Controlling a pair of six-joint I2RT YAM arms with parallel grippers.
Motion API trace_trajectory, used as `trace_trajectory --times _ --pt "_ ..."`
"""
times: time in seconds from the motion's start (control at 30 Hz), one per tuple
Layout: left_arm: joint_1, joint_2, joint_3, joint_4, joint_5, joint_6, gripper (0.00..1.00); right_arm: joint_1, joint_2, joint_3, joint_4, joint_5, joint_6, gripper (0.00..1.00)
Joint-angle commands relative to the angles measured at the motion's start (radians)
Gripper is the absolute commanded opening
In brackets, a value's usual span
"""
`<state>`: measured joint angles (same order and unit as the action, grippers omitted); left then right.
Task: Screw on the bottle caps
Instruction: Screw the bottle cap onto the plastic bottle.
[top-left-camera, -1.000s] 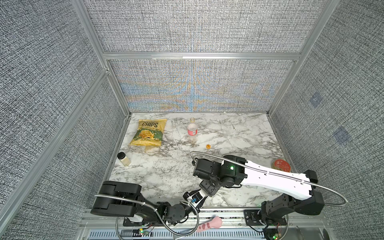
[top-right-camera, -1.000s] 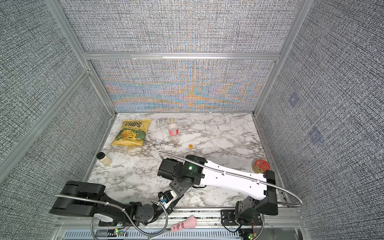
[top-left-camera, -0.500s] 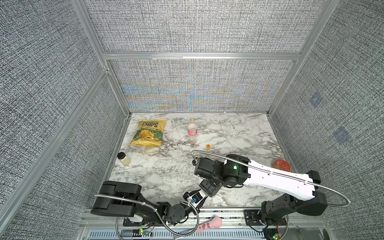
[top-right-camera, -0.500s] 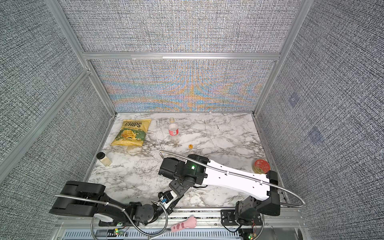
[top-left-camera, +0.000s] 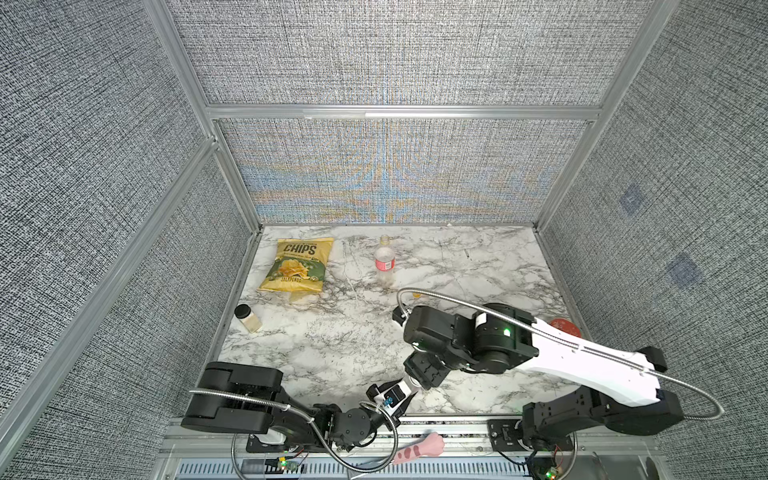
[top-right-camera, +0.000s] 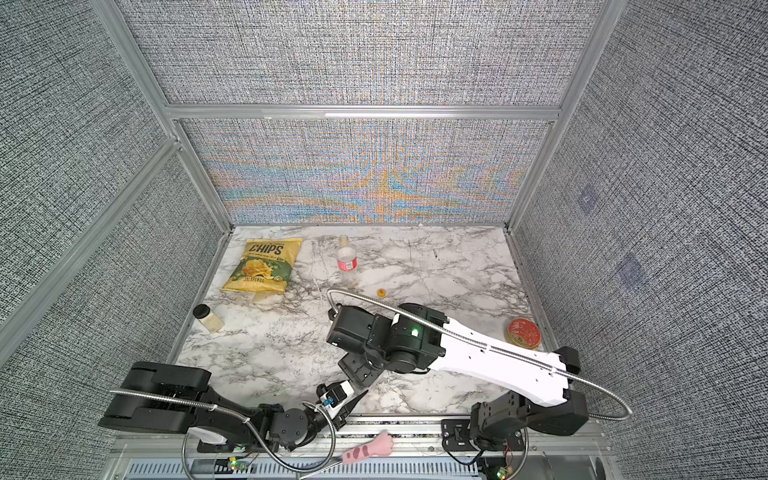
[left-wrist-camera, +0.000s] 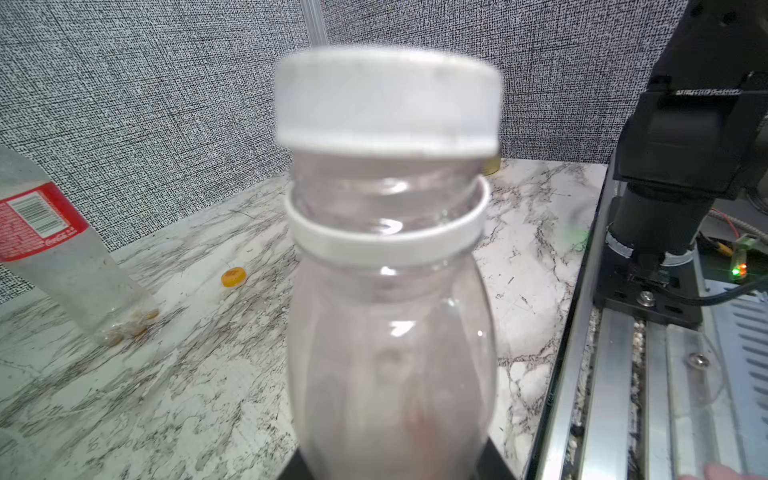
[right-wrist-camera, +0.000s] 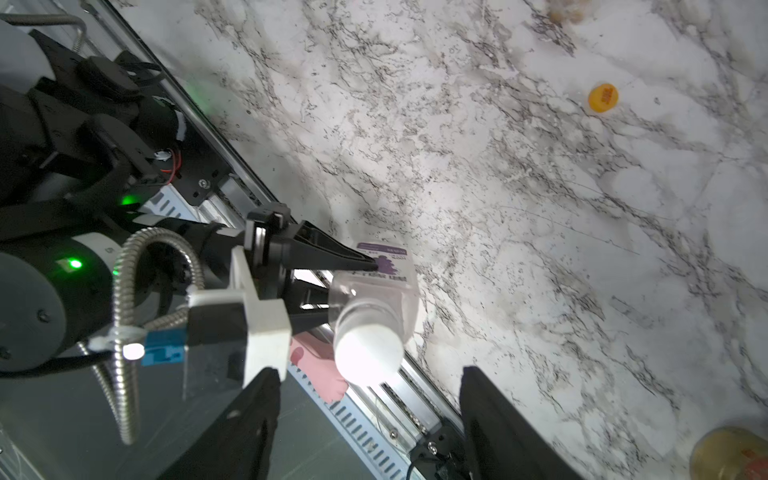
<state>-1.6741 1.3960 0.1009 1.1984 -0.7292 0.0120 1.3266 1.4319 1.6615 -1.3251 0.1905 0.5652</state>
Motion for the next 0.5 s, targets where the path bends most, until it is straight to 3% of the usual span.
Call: trace_trajectory --times 0.0,0.47 --pt "0.001 -0.003 0.003 0.032 0.005 0.000 0.34 -0.016 -0.043 -0.056 -0.050 0.052 0.039 0.71" --pt "0.000 -0.005 0.002 0.024 0.005 -0.003 0.34 -0.014 0.006 -0.099 -0.027 0.008 0.032 0.71"
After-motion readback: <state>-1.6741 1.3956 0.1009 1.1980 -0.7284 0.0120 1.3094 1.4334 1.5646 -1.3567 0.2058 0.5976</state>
